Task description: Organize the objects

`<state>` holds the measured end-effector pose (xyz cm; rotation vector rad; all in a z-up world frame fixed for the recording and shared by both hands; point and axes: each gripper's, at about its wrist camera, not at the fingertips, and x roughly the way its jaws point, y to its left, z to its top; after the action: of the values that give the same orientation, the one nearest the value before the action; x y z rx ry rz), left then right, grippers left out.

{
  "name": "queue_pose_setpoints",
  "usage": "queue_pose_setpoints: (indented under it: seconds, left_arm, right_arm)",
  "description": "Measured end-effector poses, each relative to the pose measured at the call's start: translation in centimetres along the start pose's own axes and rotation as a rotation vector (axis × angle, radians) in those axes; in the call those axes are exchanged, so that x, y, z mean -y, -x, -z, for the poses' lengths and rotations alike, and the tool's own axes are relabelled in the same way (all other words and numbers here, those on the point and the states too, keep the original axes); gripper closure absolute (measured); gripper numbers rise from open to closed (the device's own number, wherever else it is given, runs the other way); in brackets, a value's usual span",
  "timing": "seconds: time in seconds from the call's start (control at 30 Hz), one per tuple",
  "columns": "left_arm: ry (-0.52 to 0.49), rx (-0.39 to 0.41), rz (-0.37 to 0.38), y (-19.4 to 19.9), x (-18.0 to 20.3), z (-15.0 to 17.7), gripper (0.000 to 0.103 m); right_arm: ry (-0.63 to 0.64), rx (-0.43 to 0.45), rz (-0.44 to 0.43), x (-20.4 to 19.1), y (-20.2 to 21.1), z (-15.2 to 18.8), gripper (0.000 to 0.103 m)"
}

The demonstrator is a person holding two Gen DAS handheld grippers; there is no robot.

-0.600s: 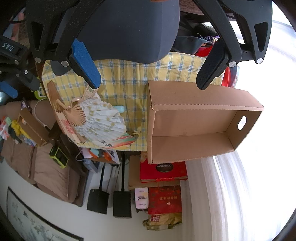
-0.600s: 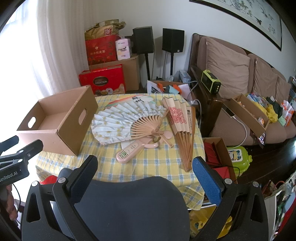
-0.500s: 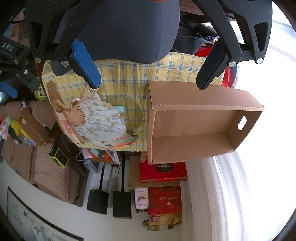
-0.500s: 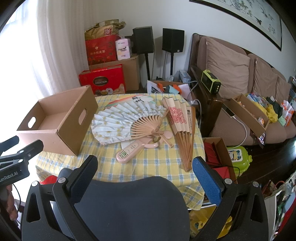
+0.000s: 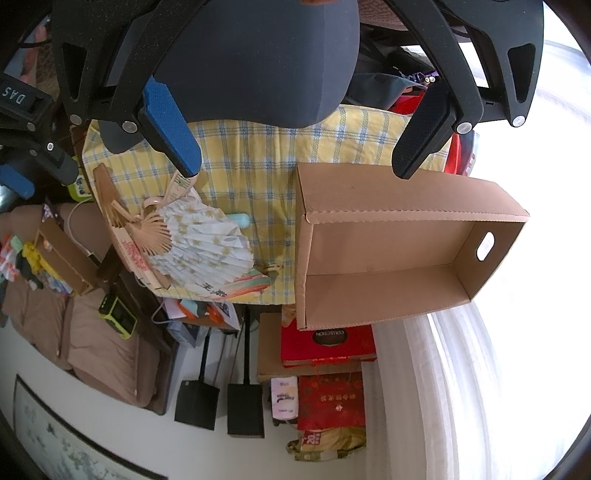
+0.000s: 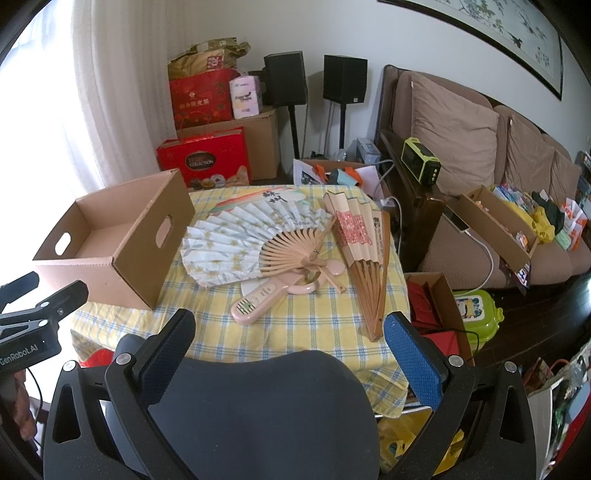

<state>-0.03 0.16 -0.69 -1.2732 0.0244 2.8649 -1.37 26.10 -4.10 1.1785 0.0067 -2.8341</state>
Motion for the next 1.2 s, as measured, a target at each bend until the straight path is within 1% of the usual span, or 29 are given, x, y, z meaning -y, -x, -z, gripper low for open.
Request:
queue_pose_setpoints:
  seconds: [0.17,0.77,0.83,0.87,0.93,1.0,1.03,1.1,1.2]
  left_arm:
    - [-0.008,-0.011,0.001,-0.5,0.4,0.1,0.0]
    - [-0.023,-0.026,0.009,-1.4,1.1,-0.2,0.0]
    - [-0.026,-0.013,0.034,-1.4,1.4,-0.4,0.0]
    - [-0.027,0.0,0.064,-1.4,1.6,-0.4,0.0]
    - [-0.031,0.031,0.145,-1.2,1.9,-0.4,0.0]
    - [-0.049,0.066,0.214,-1.1,2.5,-0.3,0.0]
    - [-0.057,0.071,0.228,-1.1,2.8,-0.3,0.0]
    - [-0.069,0.056,0.263,-1.6,3.4,-0.3,0.0]
    - [-0.086,0.024,0.33,-2.6,4.2,-0.3,0.0]
  right_arm:
    - [0.015,0.0,0.015,-0.3,-0.1,0.1,0.0]
    - [0.014,-0.004,0.016,0.7,-0.7,0.1,0.0]
    - [0.011,-0.003,0.019,0.9,-0.9,0.0,0.0]
    - [0.002,-0.001,0.022,1.4,-1.0,0.0,0.0]
    - [-0.016,0.003,0.021,2.4,-1.1,-0.1,0.0]
    - [-0.046,0.006,0.008,3.9,-1.3,-0.1,0.0]
    - [-0.058,0.007,-0.002,4.7,-1.4,0.0,0.0]
    - [-0.098,0.007,-0.018,6.5,-1.7,0.1,0.0]
    - [-0.149,-0.006,0.004,9.2,-2.4,0.5,0.0]
